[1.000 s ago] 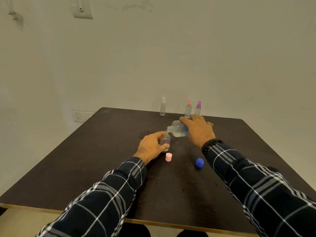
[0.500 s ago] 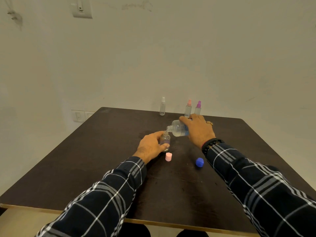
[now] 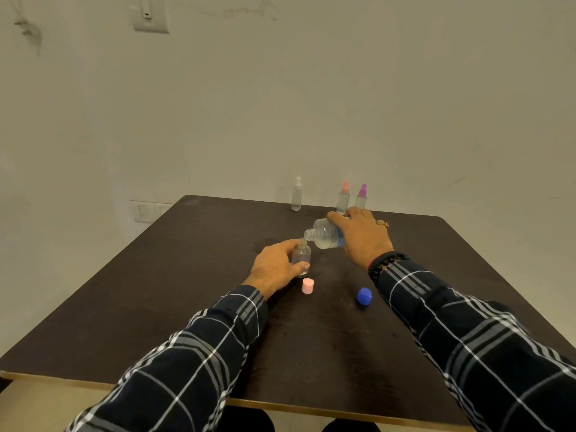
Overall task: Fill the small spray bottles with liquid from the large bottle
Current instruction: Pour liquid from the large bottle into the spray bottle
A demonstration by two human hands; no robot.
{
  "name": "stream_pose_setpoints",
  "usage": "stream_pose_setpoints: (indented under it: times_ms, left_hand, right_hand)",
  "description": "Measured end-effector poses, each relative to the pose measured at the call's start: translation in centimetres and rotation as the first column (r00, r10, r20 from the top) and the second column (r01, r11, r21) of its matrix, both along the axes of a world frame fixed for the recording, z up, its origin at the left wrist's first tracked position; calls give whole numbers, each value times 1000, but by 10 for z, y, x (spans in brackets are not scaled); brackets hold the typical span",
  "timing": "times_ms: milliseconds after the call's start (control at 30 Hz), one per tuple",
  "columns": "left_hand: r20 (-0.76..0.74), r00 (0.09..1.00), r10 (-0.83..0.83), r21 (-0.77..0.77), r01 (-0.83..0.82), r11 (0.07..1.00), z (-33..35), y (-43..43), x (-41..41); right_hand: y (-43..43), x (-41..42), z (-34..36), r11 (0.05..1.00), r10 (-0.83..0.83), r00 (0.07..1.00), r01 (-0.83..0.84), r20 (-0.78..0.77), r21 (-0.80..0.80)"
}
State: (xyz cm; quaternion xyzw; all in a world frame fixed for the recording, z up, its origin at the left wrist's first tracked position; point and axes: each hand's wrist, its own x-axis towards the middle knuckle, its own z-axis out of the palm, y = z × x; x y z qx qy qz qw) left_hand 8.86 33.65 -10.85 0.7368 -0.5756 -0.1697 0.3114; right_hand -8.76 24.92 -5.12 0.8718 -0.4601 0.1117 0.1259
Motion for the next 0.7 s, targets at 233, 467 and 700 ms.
stream_pose_setpoints:
  times_ms: [233,467,700]
  left_hand:
    - [1,1000,2,0,-2,1000,0,0,0]
    - [-11,1000,4,5,-4,1000,1,1,-1]
    - [-20,1000,4,16,-3,1000,1,1,-2]
  right_hand:
    - [1,1,0,1000,0,1000,0,-1,7]
    - [1,0,0,1000,-4,1000,4,-2,12]
    - [1,0,0,1000,-6,1000,6,-3,-8]
